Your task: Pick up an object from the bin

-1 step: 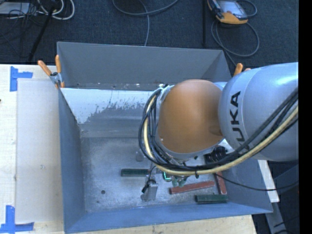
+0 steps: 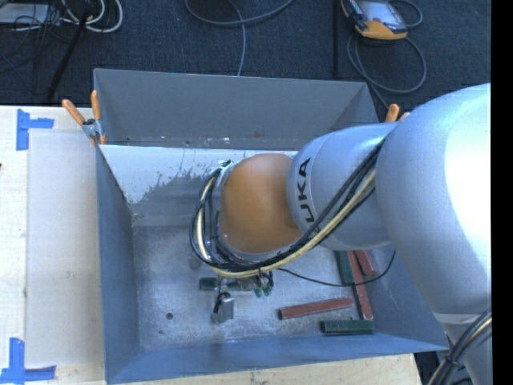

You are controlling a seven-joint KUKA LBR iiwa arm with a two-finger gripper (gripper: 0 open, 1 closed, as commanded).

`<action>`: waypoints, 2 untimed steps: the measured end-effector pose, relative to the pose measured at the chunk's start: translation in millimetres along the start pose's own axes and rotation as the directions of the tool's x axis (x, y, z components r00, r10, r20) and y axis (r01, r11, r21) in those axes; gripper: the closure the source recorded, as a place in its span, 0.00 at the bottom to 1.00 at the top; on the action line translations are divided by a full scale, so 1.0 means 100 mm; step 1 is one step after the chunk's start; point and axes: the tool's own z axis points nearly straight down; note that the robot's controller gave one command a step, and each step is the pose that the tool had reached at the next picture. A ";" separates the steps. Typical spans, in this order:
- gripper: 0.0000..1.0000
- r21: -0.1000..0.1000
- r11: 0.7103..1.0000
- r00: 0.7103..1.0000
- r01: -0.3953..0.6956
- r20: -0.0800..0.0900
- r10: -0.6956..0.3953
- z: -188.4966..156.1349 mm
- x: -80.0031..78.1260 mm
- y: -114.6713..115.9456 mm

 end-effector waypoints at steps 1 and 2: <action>1.00 -0.001 1.000 1.000 -0.005 0.003 0.005 -0.04 -0.01 0.00; 1.00 0.002 0.989 0.989 0.147 0.011 -0.147 -1.16 0.17 0.00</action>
Offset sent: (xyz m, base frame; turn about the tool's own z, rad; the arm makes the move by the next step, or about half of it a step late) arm 0.0000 0.0000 0.0000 0.0000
